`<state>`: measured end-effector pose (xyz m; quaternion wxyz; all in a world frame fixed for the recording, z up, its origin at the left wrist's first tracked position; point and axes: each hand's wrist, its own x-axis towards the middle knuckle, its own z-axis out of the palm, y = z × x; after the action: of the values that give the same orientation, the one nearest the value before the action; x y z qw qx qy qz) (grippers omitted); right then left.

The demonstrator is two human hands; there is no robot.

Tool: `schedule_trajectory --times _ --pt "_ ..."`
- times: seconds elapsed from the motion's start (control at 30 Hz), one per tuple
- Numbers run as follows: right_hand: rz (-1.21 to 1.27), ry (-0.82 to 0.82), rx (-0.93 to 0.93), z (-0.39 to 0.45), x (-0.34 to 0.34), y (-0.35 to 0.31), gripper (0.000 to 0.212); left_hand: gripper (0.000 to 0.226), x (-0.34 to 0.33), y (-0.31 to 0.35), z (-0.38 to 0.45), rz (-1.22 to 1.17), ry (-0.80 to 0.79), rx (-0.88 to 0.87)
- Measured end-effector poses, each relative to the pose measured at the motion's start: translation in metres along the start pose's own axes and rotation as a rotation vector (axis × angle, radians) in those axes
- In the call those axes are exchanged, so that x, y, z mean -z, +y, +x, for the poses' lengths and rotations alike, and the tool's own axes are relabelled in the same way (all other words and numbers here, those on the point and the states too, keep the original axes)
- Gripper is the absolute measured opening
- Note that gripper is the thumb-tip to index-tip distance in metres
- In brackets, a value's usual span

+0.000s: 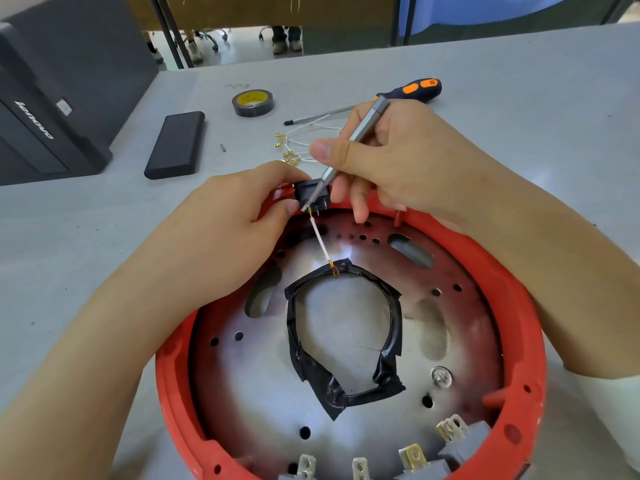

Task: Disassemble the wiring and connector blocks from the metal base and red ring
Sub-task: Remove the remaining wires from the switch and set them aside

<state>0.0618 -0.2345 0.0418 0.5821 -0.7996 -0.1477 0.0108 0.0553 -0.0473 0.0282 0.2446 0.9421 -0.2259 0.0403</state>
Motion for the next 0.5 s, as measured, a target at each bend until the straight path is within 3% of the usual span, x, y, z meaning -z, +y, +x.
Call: schedule_trajectory --times 0.2,0.33,0.5 --pt "0.036 0.028 -0.013 0.0011 0.0027 0.0018 0.03 0.027 -0.0012 -0.0005 0.0002 0.008 -0.001 0.005" --pt "-0.122 0.008 -0.004 0.0011 -0.0005 0.0022 0.032 0.026 -0.001 -0.0006 0.0004 0.008 0.002 0.001" --pt "0.034 0.039 -0.006 0.0003 0.0033 0.0013 0.028 0.027 -0.0015 0.0 0.0003 0.007 0.001 -0.002"
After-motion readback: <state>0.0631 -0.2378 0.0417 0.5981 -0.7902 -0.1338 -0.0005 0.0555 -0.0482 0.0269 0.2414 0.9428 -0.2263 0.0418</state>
